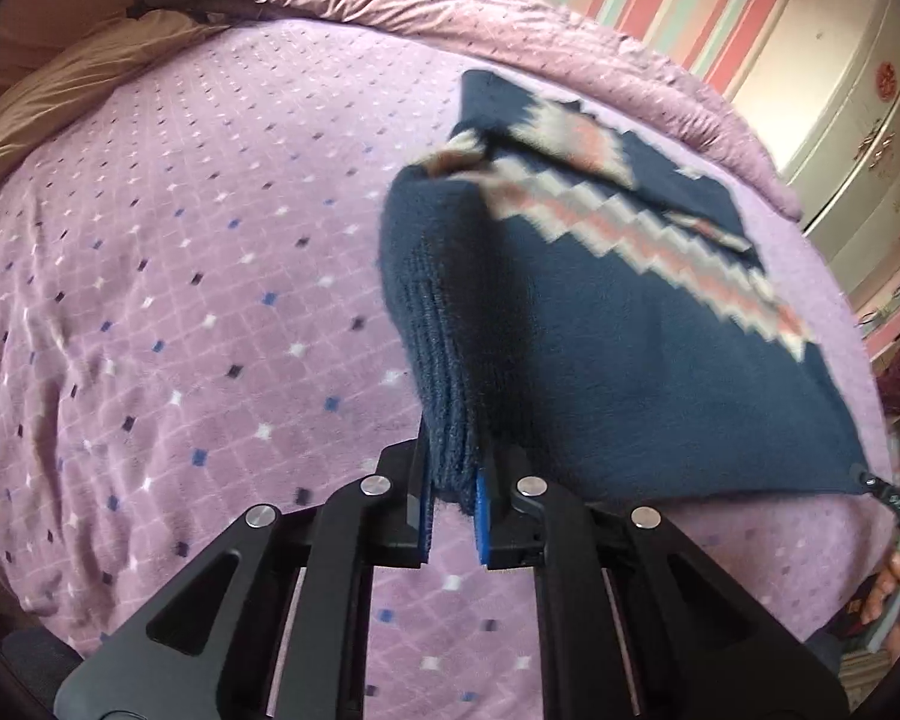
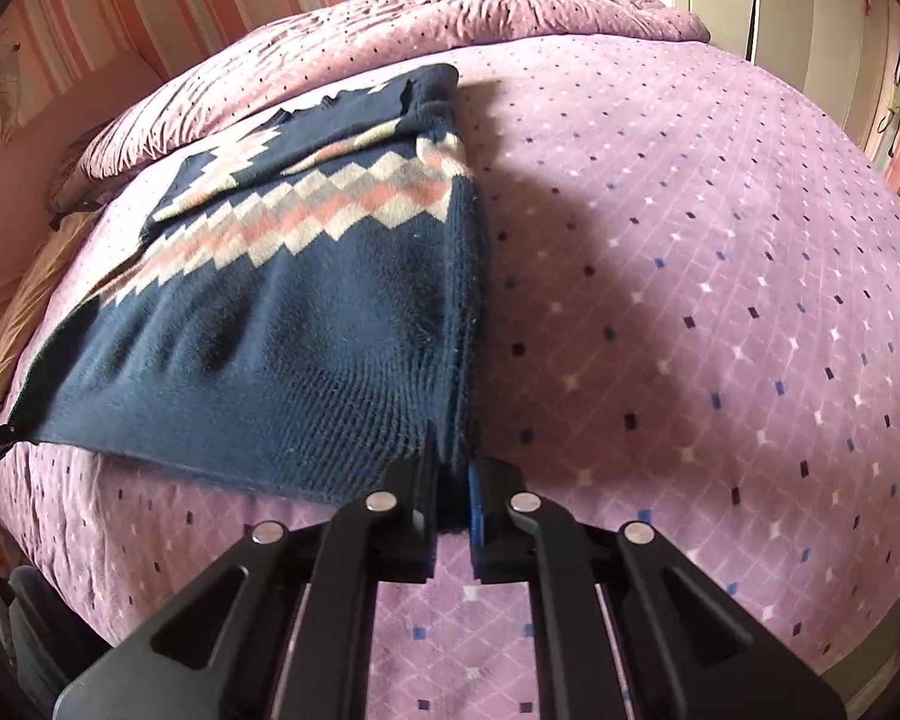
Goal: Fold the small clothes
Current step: 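Lift the held sweater edge with both grippers and fold it over the other half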
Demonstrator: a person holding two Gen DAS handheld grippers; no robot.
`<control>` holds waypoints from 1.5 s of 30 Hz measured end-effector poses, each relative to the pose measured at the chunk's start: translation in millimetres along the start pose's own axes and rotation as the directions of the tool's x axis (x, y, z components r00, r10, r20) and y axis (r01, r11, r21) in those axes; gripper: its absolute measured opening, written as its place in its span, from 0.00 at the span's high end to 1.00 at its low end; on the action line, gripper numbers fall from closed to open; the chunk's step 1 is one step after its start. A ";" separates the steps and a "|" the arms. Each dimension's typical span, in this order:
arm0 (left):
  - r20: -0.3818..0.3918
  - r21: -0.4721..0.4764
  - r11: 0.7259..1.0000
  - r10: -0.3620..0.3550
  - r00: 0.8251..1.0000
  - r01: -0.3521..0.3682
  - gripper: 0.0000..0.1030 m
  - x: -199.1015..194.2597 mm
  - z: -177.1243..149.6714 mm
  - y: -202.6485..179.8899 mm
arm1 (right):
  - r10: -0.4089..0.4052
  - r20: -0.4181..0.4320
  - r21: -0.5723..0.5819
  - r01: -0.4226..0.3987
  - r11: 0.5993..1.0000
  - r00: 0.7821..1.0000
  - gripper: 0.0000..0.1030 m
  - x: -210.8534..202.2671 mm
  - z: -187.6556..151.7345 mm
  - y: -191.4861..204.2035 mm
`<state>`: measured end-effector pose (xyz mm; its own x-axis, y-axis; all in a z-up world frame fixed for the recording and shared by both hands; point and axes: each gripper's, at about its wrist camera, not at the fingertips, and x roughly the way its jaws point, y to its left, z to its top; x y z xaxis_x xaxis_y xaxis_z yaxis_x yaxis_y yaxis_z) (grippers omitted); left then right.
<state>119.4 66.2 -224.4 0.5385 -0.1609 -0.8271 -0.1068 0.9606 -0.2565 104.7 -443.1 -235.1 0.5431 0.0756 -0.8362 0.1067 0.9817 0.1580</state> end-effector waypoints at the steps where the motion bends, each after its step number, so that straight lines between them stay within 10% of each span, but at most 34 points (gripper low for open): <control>1: -0.022 -0.008 1.000 0.000 1.000 0.000 0.92 7.2 -2.4 2.7 | -0.006 -0.023 -0.003 0.006 1.000 1.000 0.93 7.6 -1.5 -0.6; 6: -0.010 0.067 0.997 0.040 0.999 -0.039 0.92 15.2 -7.0 -6.5 | -0.013 -0.043 -0.035 0.011 0.999 0.999 0.89 22.1 -8.6 5.3; 7: -0.007 0.089 0.995 0.048 0.999 -0.047 0.91 15.4 -7.2 -8.6 | -0.004 -0.046 -0.021 0.003 1.000 0.999 0.80 22.7 -9.5 3.2; 9: 0.018 0.134 0.988 0.077 0.997 -0.079 0.77 13.3 -9.7 -11.7 | 0.018 -0.060 0.022 -0.017 1.000 0.998 0.19 23.4 -12.3 -5.7; 10: 0.039 0.161 0.982 0.098 0.994 -0.103 0.69 11.0 -12.2 -13.1 | 0.024 -0.041 0.033 -0.023 0.999 0.999 0.17 19.9 -14.7 -8.0; 12: 0.093 0.203 0.969 0.126 0.988 -0.143 0.40 3.0 -17.5 -12.0 | 0.041 -0.016 0.021 -0.041 0.999 0.999 0.18 10.6 -18.6 -12.4; 20: 0.074 0.164 0.984 0.057 0.996 -0.068 0.37 3.5 -23.1 5.1 | 0.105 -0.012 0.060 -0.104 0.993 0.994 0.19 12.8 -30.9 -16.8; 25: 0.030 0.122 0.992 0.031 0.999 -0.034 0.38 25.5 -19.4 2.5 | 0.075 -0.036 0.113 -0.071 0.991 0.997 0.50 35.5 -25.2 -9.8; 29: -0.002 0.083 0.997 0.000 1.000 0.000 0.44 39.6 -16.5 1.3 | 0.083 -0.045 0.142 -0.076 0.987 0.996 0.73 45.0 -20.6 -8.5; 33: -0.018 0.085 0.996 -0.013 1.000 0.015 0.91 44.4 -12.6 -6.6 | 0.087 -0.058 0.110 -0.080 0.991 0.995 0.92 47.5 -16.6 2.0; 45: 0.128 0.125 0.992 -0.040 0.991 0.024 0.93 -4.7 48.3 -36.6 | 0.141 0.126 -0.004 -0.141 0.990 0.982 0.93 -7.5 39.2 31.0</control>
<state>161.2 42.8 -186.9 0.6451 -0.1691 -0.7451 0.0117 0.9773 -0.2116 136.6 -420.1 -203.3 0.6535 0.1903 -0.7326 0.0252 0.9619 0.2723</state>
